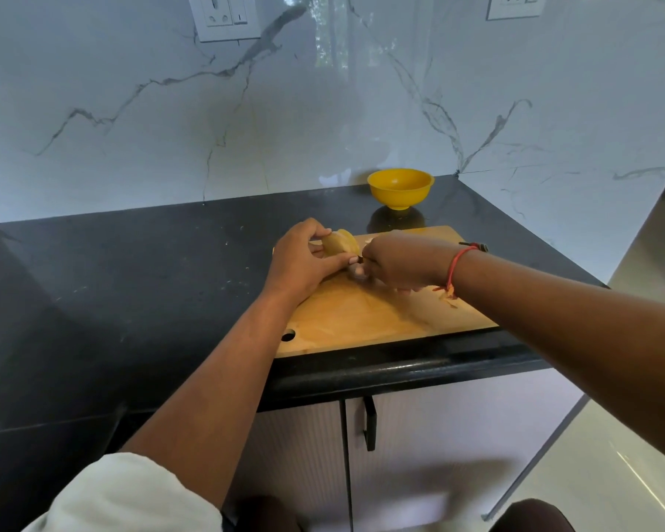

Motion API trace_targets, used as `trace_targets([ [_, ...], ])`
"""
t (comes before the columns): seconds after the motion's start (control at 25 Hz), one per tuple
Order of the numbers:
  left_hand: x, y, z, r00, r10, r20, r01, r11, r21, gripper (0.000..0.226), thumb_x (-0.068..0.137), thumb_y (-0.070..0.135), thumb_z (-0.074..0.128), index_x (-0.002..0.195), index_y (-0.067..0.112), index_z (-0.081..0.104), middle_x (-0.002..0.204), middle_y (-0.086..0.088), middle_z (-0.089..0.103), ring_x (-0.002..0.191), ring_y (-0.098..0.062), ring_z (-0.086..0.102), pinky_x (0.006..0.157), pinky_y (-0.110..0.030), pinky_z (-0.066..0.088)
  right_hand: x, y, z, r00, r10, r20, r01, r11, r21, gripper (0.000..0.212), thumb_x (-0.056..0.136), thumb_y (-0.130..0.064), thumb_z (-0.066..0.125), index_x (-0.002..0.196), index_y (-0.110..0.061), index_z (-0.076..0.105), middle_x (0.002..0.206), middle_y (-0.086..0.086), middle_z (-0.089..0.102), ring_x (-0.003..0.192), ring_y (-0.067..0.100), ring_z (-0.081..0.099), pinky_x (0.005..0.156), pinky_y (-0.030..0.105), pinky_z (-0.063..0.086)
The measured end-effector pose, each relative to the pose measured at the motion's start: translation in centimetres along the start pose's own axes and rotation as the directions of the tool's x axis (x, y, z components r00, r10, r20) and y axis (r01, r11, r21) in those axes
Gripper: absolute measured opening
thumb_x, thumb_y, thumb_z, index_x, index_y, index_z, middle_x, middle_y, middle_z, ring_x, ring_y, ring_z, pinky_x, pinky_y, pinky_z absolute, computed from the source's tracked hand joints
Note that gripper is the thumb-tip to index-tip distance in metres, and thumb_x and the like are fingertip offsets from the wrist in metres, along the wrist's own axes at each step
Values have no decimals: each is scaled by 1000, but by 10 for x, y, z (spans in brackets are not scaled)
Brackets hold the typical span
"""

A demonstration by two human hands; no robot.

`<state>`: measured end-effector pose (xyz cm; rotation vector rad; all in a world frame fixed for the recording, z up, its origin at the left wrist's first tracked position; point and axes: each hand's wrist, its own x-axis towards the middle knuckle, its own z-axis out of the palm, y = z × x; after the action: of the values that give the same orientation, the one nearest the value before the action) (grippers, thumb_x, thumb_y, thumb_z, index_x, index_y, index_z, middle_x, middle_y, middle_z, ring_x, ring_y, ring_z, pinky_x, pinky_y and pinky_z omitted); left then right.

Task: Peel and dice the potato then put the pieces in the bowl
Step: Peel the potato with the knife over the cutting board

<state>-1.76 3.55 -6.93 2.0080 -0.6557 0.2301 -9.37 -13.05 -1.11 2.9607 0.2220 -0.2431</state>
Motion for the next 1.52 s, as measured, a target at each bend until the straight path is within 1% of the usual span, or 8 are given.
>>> trace_targets([
  [0.2, -1, 2, -2, 1000, -8, 16, 8, 1000, -13, 49, 71, 40, 87, 108, 24, 59, 122, 5, 61, 101, -8, 65, 77, -16, 53, 2, -8, -2, 998, 49, 40, -46, 996, -72, 21, 103, -21, 56, 118, -10, 65, 85, 2, 67, 55, 7, 52, 43, 14, 33],
  [0.52, -5, 8, -5, 999, -42, 12, 42, 999, -1, 49, 70, 43, 87, 106, 26, 59, 120, 5, 64, 100, -5, 65, 70, -11, 47, 9, -10, -7, 997, 74, 11, -75, 994, 74, 29, 107, -34, 41, 92, -13, 54, 73, 1, 57, 64, 14, 55, 71, 31, 48],
  [0.68, -5, 9, -4, 998, -53, 21, 53, 999, 6, 51, 71, 45, 86, 109, 26, 59, 120, 5, 63, 101, -6, 65, 70, -12, 48, -1, -9, -9, 997, 75, 11, -75, 996, 56, 41, 107, -38, 38, 82, -12, 57, 66, 1, 55, 60, 13, 52, 74, 29, 49],
  [0.92, -5, 11, -5, 995, -96, 26, 96, 995, -12, 51, 72, 44, 86, 111, 26, 58, 119, 10, 61, 94, 3, 61, 69, -11, 44, -22, -14, -17, 996, 79, 32, -79, 997, -1, 29, 103, -15, 48, 127, -5, 61, 83, 4, 51, 83, 21, 54, 75, 29, 44],
  [1.04, -6, 12, -5, 993, -113, 34, 113, 993, -26, 50, 73, 43, 86, 111, 27, 57, 117, 11, 61, 94, 3, 61, 69, -12, 44, -31, -11, -8, 995, 88, -38, -91, 993, -79, 29, 104, -15, 47, 129, -8, 60, 99, 7, 58, 88, 22, 56, 73, 28, 44],
  [1.16, -6, 13, -6, 990, -130, 46, 132, 990, -44, 49, 74, 41, 85, 111, 28, 56, 119, 11, 60, 96, 2, 62, 71, -14, 46, -28, -7, 8, 988, 124, -94, -130, 989, -64, 31, 107, -23, 41, 127, -12, 62, 86, 2, 49, 83, 21, 55, 71, 29, 44],
  [1.32, -6, 13, -9, 986, -160, 43, 161, 987, -25, 52, 73, 42, 85, 112, 29, 53, 119, 9, 59, 101, -3, 60, 72, -19, 46, -26, -7, 19, 979, 179, -100, -176, 984, 36, 29, 106, -24, 45, 130, -15, 58, 88, 3, 49, 92, 24, 60, 72, 32, 46],
  [1.52, -14, 4, -24, 982, -166, 90, 159, 984, 81, 63, 70, 45, 86, 118, 29, 49, 118, 9, 57, 105, -8, 58, 87, -30, 54, -32, 3, 35, 925, 232, -299, -153, 952, 266, 29, 106, -31, 42, 119, -15, 62, 93, 5, 61, 83, 21, 57, 71, 31, 46],
])
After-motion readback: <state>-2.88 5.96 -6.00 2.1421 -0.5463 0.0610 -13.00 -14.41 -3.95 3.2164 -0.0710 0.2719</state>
